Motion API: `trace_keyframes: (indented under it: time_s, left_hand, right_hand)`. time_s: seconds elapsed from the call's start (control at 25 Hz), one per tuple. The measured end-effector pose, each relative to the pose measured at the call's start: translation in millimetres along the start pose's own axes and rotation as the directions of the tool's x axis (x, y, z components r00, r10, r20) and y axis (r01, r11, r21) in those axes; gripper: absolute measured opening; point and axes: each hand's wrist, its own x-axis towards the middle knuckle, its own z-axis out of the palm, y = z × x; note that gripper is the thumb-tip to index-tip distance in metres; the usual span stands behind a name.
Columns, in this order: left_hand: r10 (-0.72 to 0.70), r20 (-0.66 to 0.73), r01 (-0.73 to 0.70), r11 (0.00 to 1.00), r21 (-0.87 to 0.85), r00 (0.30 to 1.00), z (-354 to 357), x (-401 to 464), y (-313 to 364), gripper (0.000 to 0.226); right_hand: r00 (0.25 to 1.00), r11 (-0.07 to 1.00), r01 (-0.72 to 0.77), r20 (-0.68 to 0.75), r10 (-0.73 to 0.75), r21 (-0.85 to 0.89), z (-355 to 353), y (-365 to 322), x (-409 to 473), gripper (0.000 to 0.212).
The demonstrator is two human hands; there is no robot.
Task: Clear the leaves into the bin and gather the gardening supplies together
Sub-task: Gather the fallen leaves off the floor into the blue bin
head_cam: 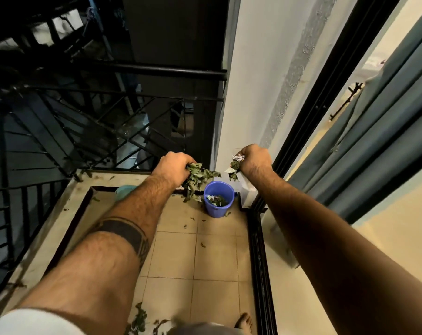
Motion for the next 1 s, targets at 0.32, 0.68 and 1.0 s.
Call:
trace_keyframes:
  time_s: [0.32, 0.68, 1.0]
  left_hand:
    - [-0.103, 0.057, 0.103, 0.995, -0.009, 0.993, 52.6, 40.1, 63.8, 0.040]
    - [-0.158, 0.106, 0.167, 0.983, -0.078, 0.982, 92.0, 91.6, 49.3, 0.034]
    - [-0.282, 0.098, 0.295, 0.941, -0.164, 0.954, 192.9, 160.5, 32.9, 0.034]
  right_hand:
    - [0.996, 0.998, 0.053, 0.075, -0.055, 0.027, -15.6, 65.6, 70.4, 0.032]
    - [0.995, 0.992, -0.070, 0.072, 0.063, 0.103, 18.7, 82.3, 119.9, 0.024]
    - [0.987, 0.993, -0.068, 0.153, 0.053, 0.092, 99.1, 136.0, 202.3, 0.025]
